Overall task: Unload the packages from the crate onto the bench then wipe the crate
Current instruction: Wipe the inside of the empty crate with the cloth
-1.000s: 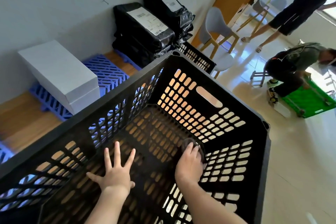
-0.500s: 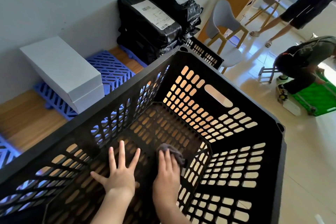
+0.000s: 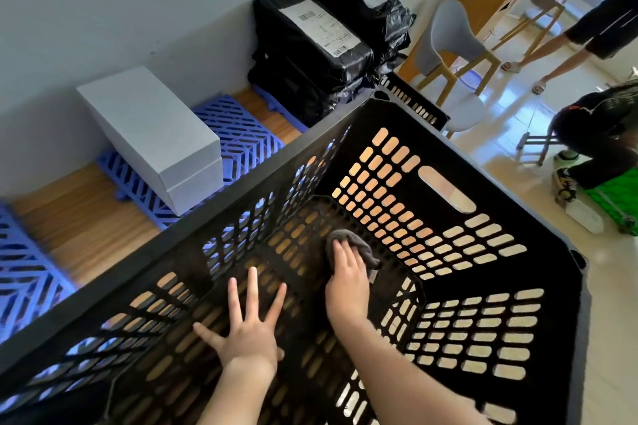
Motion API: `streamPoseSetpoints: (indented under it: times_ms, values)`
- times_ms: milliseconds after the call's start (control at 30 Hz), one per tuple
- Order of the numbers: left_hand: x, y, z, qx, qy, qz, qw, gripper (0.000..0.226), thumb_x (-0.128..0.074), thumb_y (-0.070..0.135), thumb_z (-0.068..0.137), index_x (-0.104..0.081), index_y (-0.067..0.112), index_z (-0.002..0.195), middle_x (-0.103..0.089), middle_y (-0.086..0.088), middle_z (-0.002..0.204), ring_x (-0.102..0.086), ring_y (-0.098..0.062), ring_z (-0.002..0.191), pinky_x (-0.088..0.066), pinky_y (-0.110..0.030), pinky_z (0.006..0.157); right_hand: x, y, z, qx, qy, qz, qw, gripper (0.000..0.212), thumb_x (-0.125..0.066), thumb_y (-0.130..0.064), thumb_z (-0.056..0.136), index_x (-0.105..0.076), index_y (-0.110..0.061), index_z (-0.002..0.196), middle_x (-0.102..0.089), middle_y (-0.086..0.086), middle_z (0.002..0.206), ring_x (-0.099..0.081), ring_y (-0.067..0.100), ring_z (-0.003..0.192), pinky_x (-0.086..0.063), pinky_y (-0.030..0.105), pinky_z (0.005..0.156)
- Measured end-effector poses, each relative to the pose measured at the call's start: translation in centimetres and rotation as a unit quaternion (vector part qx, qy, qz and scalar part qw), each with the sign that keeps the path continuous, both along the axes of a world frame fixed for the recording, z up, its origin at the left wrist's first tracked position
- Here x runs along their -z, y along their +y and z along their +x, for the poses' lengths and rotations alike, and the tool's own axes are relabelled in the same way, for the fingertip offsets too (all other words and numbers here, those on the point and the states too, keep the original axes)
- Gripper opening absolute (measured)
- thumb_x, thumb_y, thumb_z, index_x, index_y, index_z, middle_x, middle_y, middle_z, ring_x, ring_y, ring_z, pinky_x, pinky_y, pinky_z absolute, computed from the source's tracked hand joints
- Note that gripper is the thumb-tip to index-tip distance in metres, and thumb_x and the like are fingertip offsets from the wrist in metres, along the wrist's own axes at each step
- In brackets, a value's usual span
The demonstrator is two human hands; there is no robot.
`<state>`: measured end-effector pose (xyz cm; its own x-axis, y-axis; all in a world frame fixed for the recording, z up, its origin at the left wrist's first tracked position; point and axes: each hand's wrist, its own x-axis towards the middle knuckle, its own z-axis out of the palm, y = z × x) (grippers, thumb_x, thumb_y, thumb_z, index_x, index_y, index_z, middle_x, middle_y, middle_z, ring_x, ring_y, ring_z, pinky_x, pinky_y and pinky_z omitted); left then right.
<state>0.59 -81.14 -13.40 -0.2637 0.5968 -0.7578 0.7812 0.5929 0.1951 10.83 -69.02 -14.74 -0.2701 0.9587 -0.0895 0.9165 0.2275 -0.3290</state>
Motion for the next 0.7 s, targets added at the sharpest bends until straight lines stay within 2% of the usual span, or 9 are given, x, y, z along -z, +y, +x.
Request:
streamPoseSetpoints:
  times_ms: [133, 200, 267, 333, 500, 600, 700]
  values:
    - [-0.2, -0.1, -0.1, -0.004, -0.006, -0.002, 1.000, 0.100, -0.060, 0.043, 0.093, 0.026, 0.058, 0.140, 0.061, 0.000, 0.136, 0.046, -0.032, 0.134, -0.006, -0.082, 0.101, 0.5, -4.2, 0.6, -0.102, 0.031, 0.019, 0.994, 0.059, -0.048, 0.003, 0.090, -0.041, -0.019, 0.144, -0.038, -0.003, 0.150, -0.025, 0.015, 0.144, -0.009, 0.024, 0.117]
    - [-0.3, -0.2, -0.1, -0.006, -0.011, 0.002, 1.000, 0.099, -0.061, 0.040, 0.093, 0.025, 0.058, 0.140, 0.061, 0.001, 0.136, 0.047, -0.031, 0.134, -0.005, -0.082, 0.101, -0.2, -3.5, 0.2, -0.052, 0.085, 0.014, 0.995, 0.059, -0.047, 0.005, 0.090, -0.042, -0.019, 0.144, -0.041, -0.003, 0.148, -0.029, 0.011, 0.141, -0.011, 0.020, 0.116]
    - [-0.3, -0.1, -0.2, -0.008, -0.014, -0.002, 1.000, 0.100, -0.060, 0.038, 0.094, 0.026, 0.058, 0.140, 0.062, 0.002, 0.135, 0.048, -0.030, 0.133, -0.004, -0.081, 0.101, -1.1, -1.5, -0.7, 0.027, 0.133, 0.020, 0.990, 0.062, -0.047, 0.006, 0.090, -0.038, -0.020, 0.145, -0.040, -0.004, 0.148, -0.029, 0.010, 0.140, -0.016, 0.023, 0.117]
    - [-0.3, 0.0, -0.2, -0.009, -0.014, -0.006, 1.000, 0.100, -0.060, 0.039, 0.094, 0.027, 0.058, 0.139, 0.063, 0.002, 0.133, 0.049, -0.030, 0.132, -0.003, -0.081, 0.101, -2.2, 1.2, -1.8, 0.036, 0.117, 0.031, 0.992, 0.062, -0.048, 0.004, 0.091, -0.035, -0.019, 0.147, -0.038, -0.003, 0.150, -0.028, 0.012, 0.141, -0.016, 0.027, 0.116]
    - [0.1, 0.0, -0.2, -0.008, -0.011, -0.008, 1.000, 0.101, -0.061, 0.041, 0.093, 0.028, 0.057, 0.139, 0.063, 0.002, 0.132, 0.050, -0.031, 0.130, -0.002, -0.082, 0.101, -2.1, 5.2, -4.2, -0.067, -0.010, -0.037, 0.997, 0.067, -0.044, 0.003, 0.090, -0.026, -0.020, 0.151, -0.024, 0.000, 0.157, -0.018, 0.018, 0.145, -0.007, 0.027, 0.117]
    - [0.5, 0.1, -0.3, -0.007, -0.004, -0.013, 1.000, 0.100, -0.061, 0.040, 0.092, 0.026, 0.059, 0.139, 0.064, 0.003, 0.132, 0.050, -0.030, 0.131, -0.002, -0.082, 0.100, -0.9, 2.6, -4.3, -0.160, -0.008, -0.002, 0.987, 0.067, -0.048, 0.005, 0.086, -0.036, -0.020, 0.147, -0.030, 0.001, 0.155, -0.023, 0.018, 0.144, -0.008, 0.028, 0.119]
    - [0.6, 0.0, -0.2, -0.007, -0.004, -0.008, 1.000, 0.098, -0.062, 0.041, 0.092, 0.021, 0.059, 0.141, 0.063, 0.004, 0.132, 0.050, -0.029, 0.131, -0.002, -0.082, 0.100, 0.6, -1.3, -2.3, -0.266, -0.016, 0.018, 0.964, 0.064, -0.057, 0.002, 0.081, -0.047, -0.019, 0.141, -0.042, 0.000, 0.148, -0.035, 0.021, 0.140, -0.020, 0.040, 0.118]
